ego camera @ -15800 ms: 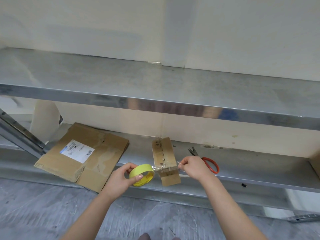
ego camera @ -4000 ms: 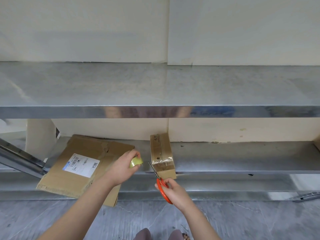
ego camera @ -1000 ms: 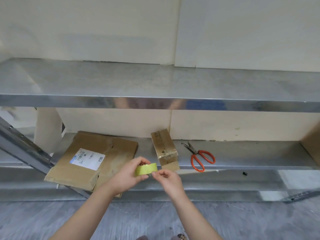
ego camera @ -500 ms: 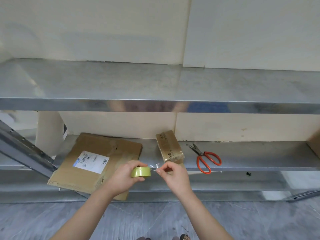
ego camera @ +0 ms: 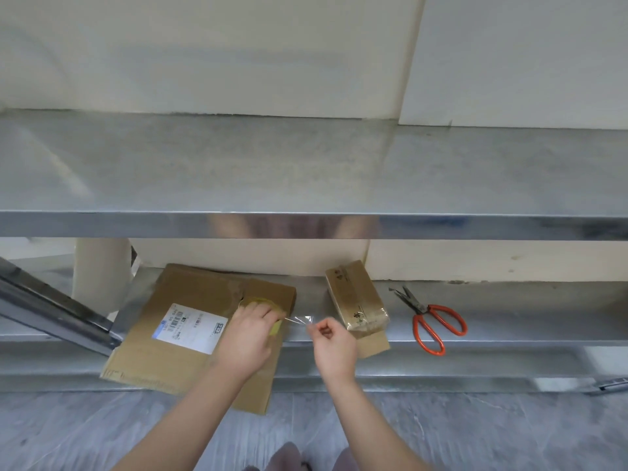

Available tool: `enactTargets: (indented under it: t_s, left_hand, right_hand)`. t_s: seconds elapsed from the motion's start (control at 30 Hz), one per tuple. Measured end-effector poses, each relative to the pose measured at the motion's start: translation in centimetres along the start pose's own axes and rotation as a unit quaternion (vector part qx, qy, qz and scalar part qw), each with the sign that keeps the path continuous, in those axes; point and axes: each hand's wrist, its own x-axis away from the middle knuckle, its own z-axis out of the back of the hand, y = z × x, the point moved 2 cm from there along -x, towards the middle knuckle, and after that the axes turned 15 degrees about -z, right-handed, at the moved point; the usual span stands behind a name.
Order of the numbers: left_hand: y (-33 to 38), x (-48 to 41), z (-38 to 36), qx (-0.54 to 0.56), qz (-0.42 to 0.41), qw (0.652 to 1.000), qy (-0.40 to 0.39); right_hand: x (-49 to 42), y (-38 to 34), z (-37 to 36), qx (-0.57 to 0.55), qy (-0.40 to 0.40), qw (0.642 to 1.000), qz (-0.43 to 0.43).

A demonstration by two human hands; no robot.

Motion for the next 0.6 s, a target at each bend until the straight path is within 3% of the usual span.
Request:
enactTargets:
  t_s: [0.17, 0.37, 0.6]
  left_hand:
    - [-1.5, -0.7, -1.5, 0.022, 0.04, 0.999, -0.025]
    - [-2.2, -0.9, -3.1, 0.041, 0.061, 0.997, -0.039]
    - [-3.1, -0.1, -3.4, 0.019, 0.01, 0.999, -0.044]
  right_hand:
    - [-2.1, 0.8, -1.7, 0.13, 0.023, 0.991, -0.024]
    - [-4.0, 0.9, -3.3, 0.301, 0.051, 0.952, 0.027]
    - [-4.0, 1.1, -3.8, 0.353, 0.051, 0.933, 0.039]
